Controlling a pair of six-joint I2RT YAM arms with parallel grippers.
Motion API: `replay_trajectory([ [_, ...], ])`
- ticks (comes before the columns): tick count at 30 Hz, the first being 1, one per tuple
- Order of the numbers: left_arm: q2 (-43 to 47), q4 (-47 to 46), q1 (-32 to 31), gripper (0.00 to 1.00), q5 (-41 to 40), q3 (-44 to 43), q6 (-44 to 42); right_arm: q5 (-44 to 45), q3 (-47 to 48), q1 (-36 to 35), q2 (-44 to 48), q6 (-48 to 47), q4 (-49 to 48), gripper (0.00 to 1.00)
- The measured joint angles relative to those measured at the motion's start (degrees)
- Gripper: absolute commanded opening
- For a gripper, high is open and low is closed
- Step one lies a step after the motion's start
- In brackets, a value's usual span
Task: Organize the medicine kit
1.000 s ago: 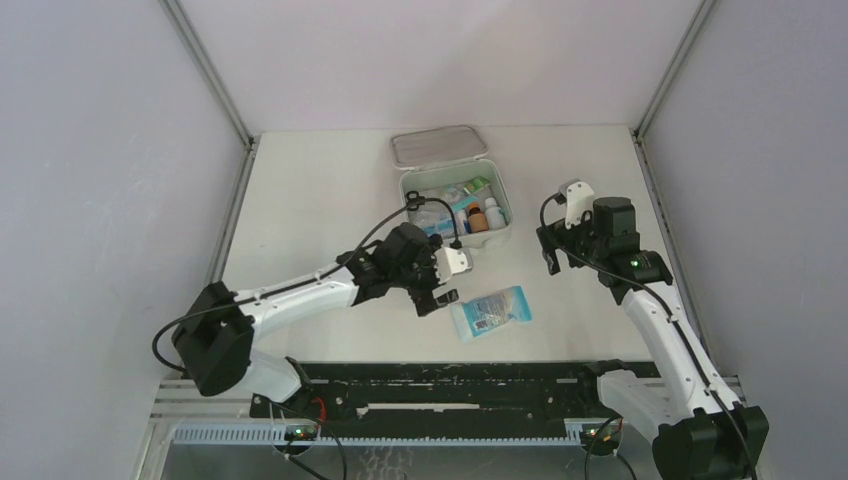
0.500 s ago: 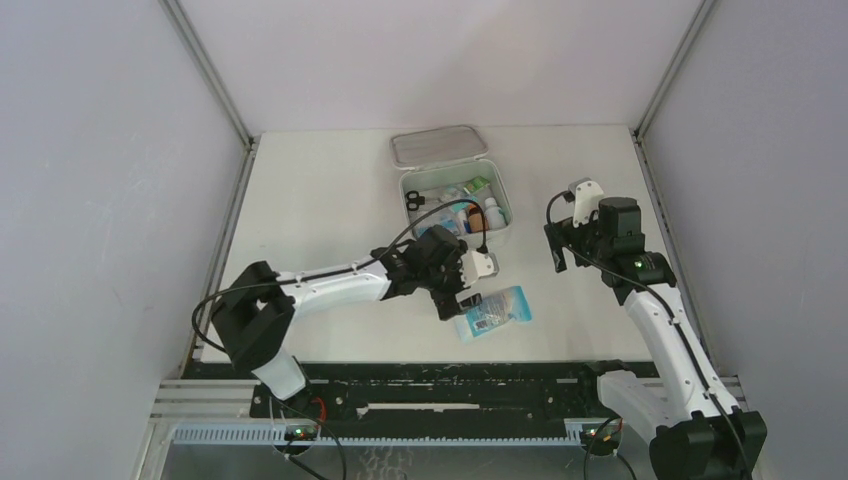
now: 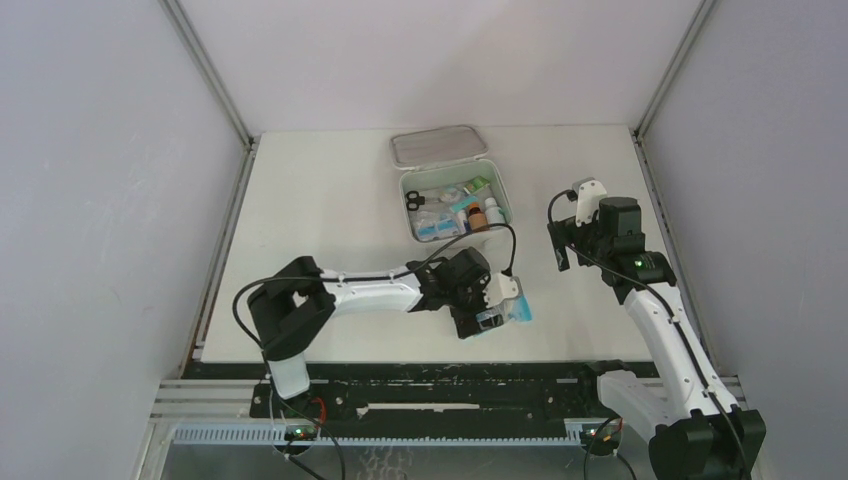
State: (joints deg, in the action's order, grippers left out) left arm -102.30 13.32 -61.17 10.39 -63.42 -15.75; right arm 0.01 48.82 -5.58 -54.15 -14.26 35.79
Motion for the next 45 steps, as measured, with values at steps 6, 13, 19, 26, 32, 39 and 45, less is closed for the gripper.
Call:
replay_trajectory([
  [6, -3.61, -0.22, -1.90, 1.00, -2.29, -2.29, 0.33, -0.02, 0.00, 0.00, 0.00, 0.00, 0.00, 0.98],
  [13, -5.57, -0.37, -1.97, 0.95, -4.24, -3.26, 0.59, -0.11, -0.02, 0.00, 0.00, 0.00, 0.02, 0.97],
  [19, -5.81, -0.07, -1.97, 0.77, -3.72, -3.45, 0.50, -0.46, -0.02, 0.00, 0.00, -0.02, 0.02, 0.97],
  [26, -5.70, 0.09, -1.99, 0.49, -2.99, -3.23, -1.57, -1.86, -0.02, 0.00, 0.00, -0.07, 0.02, 0.97],
  [32, -3.63, -0.46, -1.66, 0.30, -2.62, -0.70, -3.96, -4.90, -0.02, 0.00, 0.00, -0.83, 0.02, 0.97],
  [39, 1.75, -0.13, 2.36, 0.24, 3.28, 3.85, -5.66, -12.28, 0.35, 0.02, 0.00, -4.04, 1.09, 0.93],
  [45, 10.45, 1.07, 10.14, 0.23, 14.97, 6.10, -6.82, -25.83, 0.48, 0.07, 1.92, -11.82, 4.55, 0.88],
])
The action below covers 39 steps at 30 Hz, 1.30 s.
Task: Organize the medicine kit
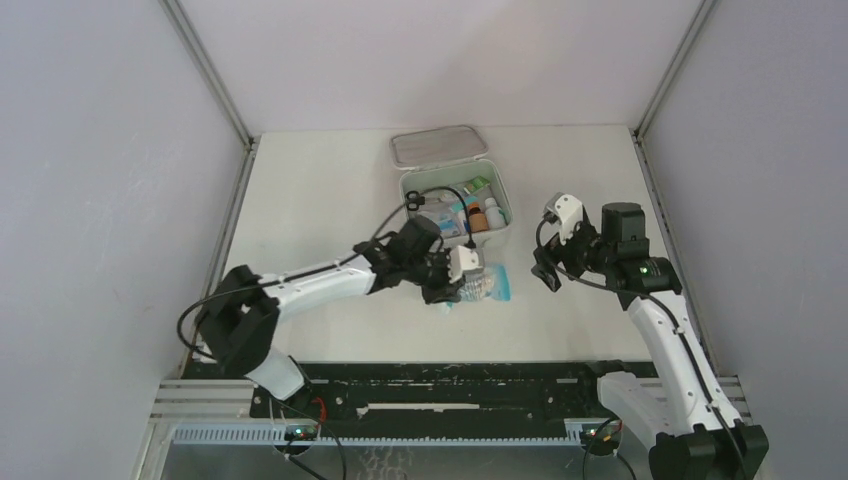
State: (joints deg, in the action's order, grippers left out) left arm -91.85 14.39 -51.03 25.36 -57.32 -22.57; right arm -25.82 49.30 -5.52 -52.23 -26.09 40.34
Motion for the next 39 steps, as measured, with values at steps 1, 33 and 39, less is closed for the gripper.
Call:
replay_trajectory([
  [1, 1.99, 0.31, 1.68, 0.24, 2.69, 0.02, -0.28, -2.58, 0.00, 0.00, 0.74, -1.90, 0.63, 0.87],
  [33, 12.98, 21.07, 10.40, 0.27, 35.45, -7.17, -6.08, -15.23, 4.48, -32.02, 4.39, -29.40, -1.95, 0.52],
  [39, 11.50, 22.51, 10.40, 0.30, 36.44, -8.83, -6.03, -15.43, 4.48, -34.40, 3.76, -31.30, -0.66, 0.25],
])
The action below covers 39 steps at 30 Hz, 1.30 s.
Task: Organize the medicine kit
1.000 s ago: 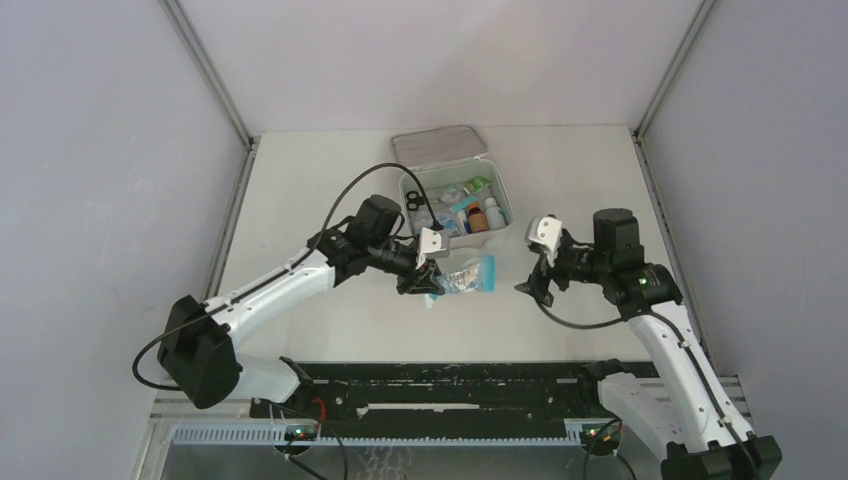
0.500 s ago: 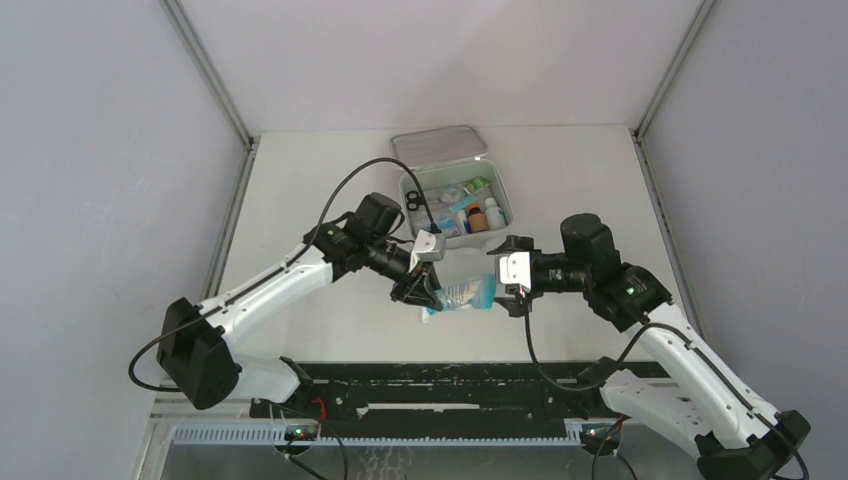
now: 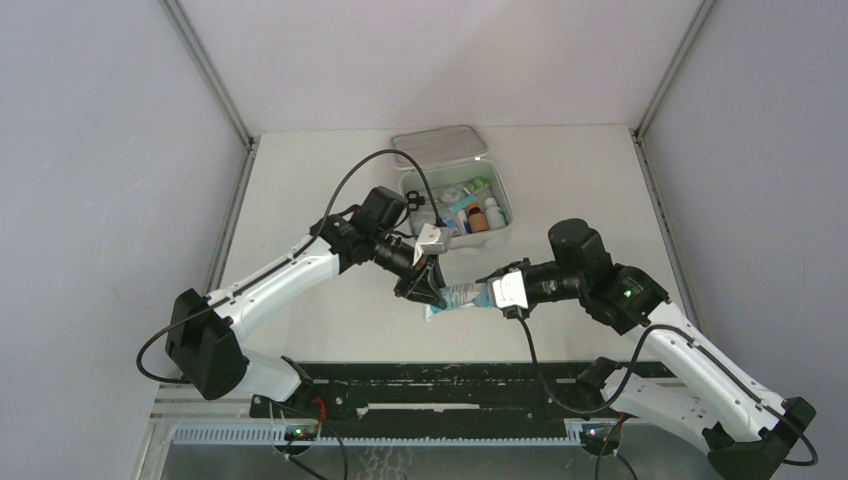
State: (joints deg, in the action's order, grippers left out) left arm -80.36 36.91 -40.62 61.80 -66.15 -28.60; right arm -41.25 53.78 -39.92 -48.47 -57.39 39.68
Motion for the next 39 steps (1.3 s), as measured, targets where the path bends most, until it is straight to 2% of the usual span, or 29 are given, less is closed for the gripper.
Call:
replay_trajectory([
  [2, -0.17, 0.39, 0.00, 0.30, 0.31, -0.02, -0.02, 0.02, 0.00, -0.15, -0.02, -0.28, 0.22, 0.15],
  [5, -0.22, 0.59, -0.02, 0.35, 0.59, -0.09, -0.07, 0.42, 0.00, -0.31, 0.02, -0.35, 0.44, 0.09],
  [7, -0.22, 0.57, 0.02, 0.47, 0.70, -0.09, -0.20, 0.63, 0.00, -0.28, 0.15, -0.37, 0.48, 0.06],
  [11, -0.20, 0.74, 1.03, 0.78, 1.09, -0.15, -0.46, 0.85, 0.00, 0.96, 1.11, -0.02, 0.92, 0.04],
  [14, 0.15, -0.20, 3.58, 0.89, 0.59, -0.42, 1.27, 0.68, 0.00, 3.28, 1.95, 1.25, 0.90, 0.02],
  [17, 1.31, -7.43, 8.31, 0.95, -3.52, -0.24, 9.33, 0.83, 0.00, 7.50, 2.71, 3.89, 0.81, 0.02],
  [19, 2.08, -12.94, 10.84, 0.95, -10.12, -0.22, 14.93, 0.81, 0.00, 10.38, 2.95, 6.16, 0.79, 0.02],
  [23, 1.09, -19.91, 13.88, 0.94, -29.46, -0.42, 23.08, 0.48, 0.00, 14.93, 3.63, 10.64, 0.83, 0.02],
  [28, -7.61, -23.37, 15.19, 0.85, -46.75, -1.99, 28.76, -0.24, 0.00, 18.43, 4.61, 14.56, 0.83, 0.02],
  [33, -19.65, -23.63, 16.02, 0.76, -55.69, -8.24, 31.95, -0.44, 0.00, 20.17, 5.01, 16.50, 0.87, 0.02],
  [39, -28.68, -22.77, 16.68, 0.60, -59.49, -17.03, 34.27, -0.46, -0.02, 20.70, 4.98, 17.62, 0.94, 0.02],
])
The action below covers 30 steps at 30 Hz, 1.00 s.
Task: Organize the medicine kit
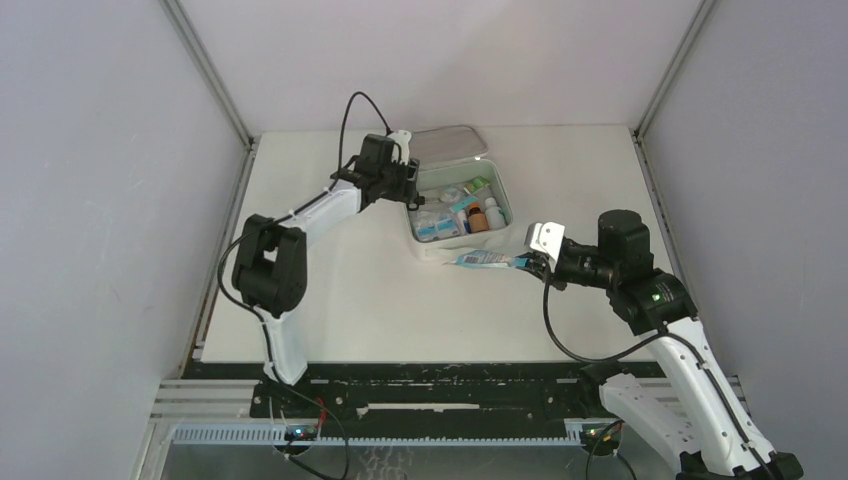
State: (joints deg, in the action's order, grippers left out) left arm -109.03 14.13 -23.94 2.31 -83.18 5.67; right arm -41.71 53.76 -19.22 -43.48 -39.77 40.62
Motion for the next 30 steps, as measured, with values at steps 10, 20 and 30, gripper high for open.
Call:
replay_trajectory([
  [10, -6.93, 1.33, 0.20, 0.40, -1.16, -5.25, 0.87, 0.07, -0.11, 0.02, -0.72, 0.20, 0.39, 0.01],
  [20, -5.49, -3.28, 0.35, 0.21, -2.03, -0.68, 1.31, 0.15, -0.11, 0.02, -0.70, 0.22, 0.42, 0.01],
  [30, 4.70, -10.56, 0.24, 0.20, -1.46, 15.02, 3.30, 2.32, -0.13, 0.13, -1.03, 0.20, 0.48, 0.00],
])
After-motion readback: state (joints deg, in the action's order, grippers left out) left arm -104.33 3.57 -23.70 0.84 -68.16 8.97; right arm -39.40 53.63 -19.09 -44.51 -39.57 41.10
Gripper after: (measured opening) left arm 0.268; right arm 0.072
